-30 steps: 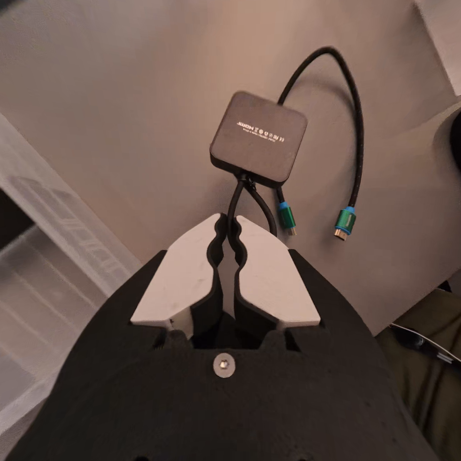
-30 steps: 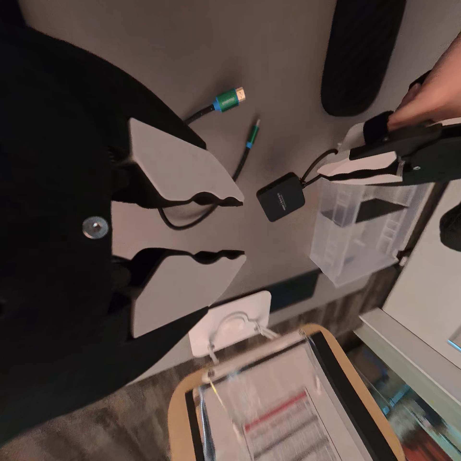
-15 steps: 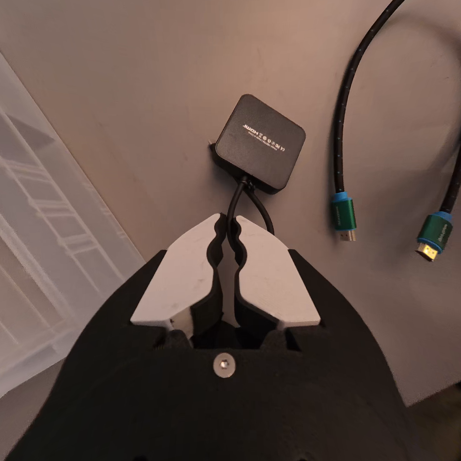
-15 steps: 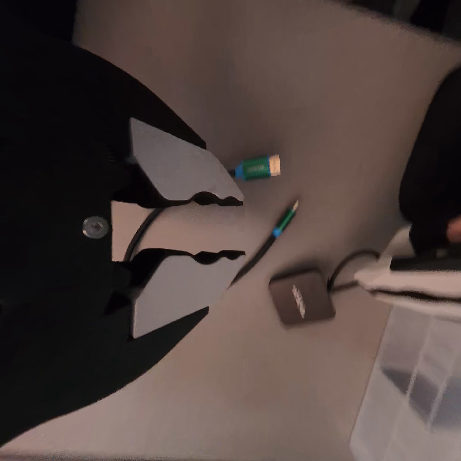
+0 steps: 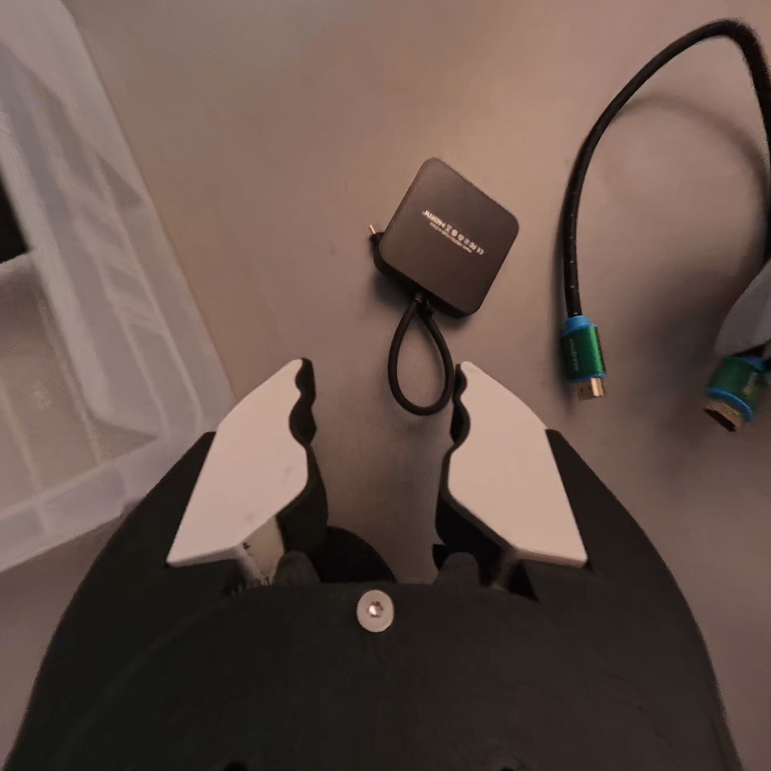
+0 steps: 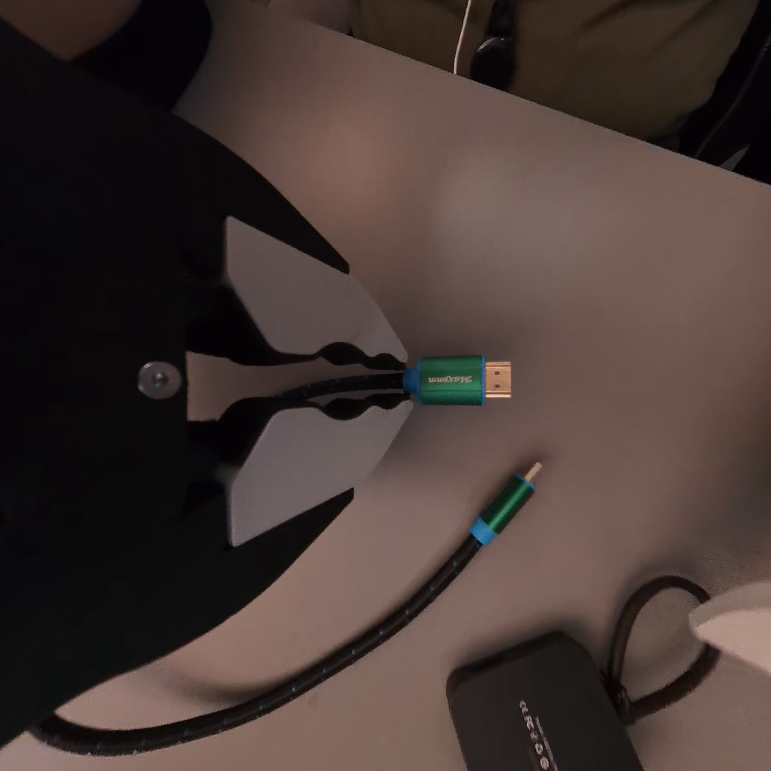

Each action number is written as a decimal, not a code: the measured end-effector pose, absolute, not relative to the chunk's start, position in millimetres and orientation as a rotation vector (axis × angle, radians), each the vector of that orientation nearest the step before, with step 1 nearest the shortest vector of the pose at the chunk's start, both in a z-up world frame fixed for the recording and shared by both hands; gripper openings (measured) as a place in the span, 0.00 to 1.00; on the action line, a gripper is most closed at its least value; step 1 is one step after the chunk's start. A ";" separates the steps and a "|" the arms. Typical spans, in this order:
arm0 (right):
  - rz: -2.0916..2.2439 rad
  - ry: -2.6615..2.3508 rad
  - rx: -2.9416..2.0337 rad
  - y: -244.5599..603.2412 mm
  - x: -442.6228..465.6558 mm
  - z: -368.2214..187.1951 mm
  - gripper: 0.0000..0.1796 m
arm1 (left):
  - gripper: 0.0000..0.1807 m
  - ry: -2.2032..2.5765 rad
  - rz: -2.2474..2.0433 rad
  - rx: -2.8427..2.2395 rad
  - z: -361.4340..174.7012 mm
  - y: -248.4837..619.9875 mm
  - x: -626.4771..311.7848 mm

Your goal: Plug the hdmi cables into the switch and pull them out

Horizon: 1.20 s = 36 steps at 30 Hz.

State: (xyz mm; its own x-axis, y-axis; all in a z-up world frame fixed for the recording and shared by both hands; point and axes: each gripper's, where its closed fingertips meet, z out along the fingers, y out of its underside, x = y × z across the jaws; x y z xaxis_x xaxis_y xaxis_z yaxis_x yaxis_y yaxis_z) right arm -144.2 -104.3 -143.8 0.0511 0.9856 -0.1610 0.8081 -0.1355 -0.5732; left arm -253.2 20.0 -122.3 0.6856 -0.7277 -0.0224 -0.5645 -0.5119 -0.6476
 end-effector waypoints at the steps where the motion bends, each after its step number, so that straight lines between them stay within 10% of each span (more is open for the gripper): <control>1: 0.758 -1.804 -1.988 -103.1 -145.4 -140.7 0.06 | 0.37 0.954 -0.317 -2.218 -112.0 14.6 -255.4; 12: 0.607 -1.803 -1.877 -93.3 -155.3 -119.7 0.06 | 0.32 0.712 -1.364 -2.133 -80.8 -82.5 -172.3; 21: 0.525 -1.820 -1.880 -86.7 -153.8 -121.8 0.06 | 0.09 0.813 -1.504 -2.234 -101.8 -88.8 -154.4; 36: 0.338 -1.398 -1.747 -57.7 -106.3 -13.7 0.21 | 0.07 0.952 -1.644 -2.121 -25.0 -52.6 -131.3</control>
State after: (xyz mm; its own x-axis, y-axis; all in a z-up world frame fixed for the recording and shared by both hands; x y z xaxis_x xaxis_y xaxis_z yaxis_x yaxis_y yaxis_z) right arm -106.3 -57.7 -13.7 0.3382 0.8964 0.2866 0.6660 -0.0128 -0.7459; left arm -131.3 -52.6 -25.0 0.1289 -0.6546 0.7449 -0.3204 -0.7383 -0.5935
